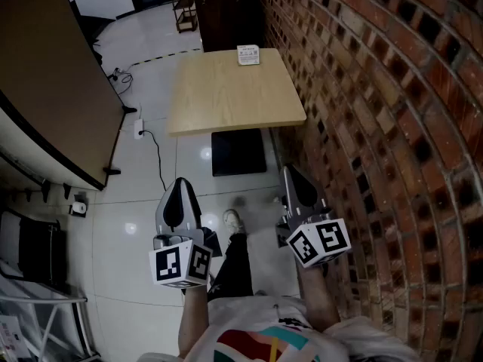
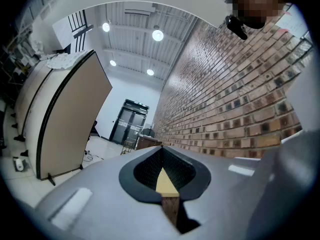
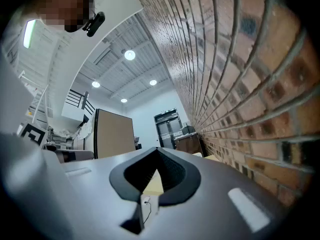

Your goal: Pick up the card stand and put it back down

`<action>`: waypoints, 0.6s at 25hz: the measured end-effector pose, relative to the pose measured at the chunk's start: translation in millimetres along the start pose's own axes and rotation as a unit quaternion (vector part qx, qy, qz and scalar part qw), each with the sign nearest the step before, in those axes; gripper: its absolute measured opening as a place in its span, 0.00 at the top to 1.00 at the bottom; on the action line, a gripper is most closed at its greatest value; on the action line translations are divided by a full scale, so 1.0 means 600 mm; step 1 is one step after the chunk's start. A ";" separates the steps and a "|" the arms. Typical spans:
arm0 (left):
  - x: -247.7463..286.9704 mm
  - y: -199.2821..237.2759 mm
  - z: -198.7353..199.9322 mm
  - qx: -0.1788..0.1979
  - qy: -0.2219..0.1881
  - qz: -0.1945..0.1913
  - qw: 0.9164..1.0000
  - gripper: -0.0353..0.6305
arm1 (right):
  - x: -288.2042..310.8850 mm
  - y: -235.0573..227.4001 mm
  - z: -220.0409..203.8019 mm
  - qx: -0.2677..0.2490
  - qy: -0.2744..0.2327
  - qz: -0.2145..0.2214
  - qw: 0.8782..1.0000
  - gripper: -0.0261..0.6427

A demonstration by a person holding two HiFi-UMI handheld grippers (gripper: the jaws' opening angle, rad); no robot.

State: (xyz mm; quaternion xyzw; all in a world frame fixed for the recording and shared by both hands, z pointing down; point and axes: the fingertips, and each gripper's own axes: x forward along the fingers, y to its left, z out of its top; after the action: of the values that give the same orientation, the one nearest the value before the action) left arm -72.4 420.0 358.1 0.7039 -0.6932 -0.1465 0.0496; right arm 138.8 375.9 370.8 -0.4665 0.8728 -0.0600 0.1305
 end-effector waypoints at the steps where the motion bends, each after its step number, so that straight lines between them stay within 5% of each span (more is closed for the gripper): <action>1: 0.053 0.015 -0.014 0.004 -0.006 0.001 1.000 0.94 | 0.047 -0.025 -0.015 0.002 -0.005 0.003 1.000 0.95; 8: 0.512 0.123 -0.053 -0.030 -0.008 -0.023 0.999 0.94 | 0.429 -0.192 -0.048 -0.028 -0.009 -0.014 0.999 0.95; 12: 0.768 0.133 0.002 -0.010 -0.013 -0.063 0.998 0.94 | 0.626 -0.292 -0.022 -0.040 -0.007 -0.056 0.998 0.95; 15: 0.863 0.146 -0.001 0.014 -0.003 -0.068 0.998 0.94 | 0.708 -0.337 -0.028 -0.030 0.003 -0.077 0.997 0.95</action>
State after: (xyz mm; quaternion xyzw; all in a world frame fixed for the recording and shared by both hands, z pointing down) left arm -158.5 -96.0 311.1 0.7499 -0.6456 -0.1421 0.0273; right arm 70.0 -89.7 359.6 -0.5356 0.8362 -0.0454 0.1086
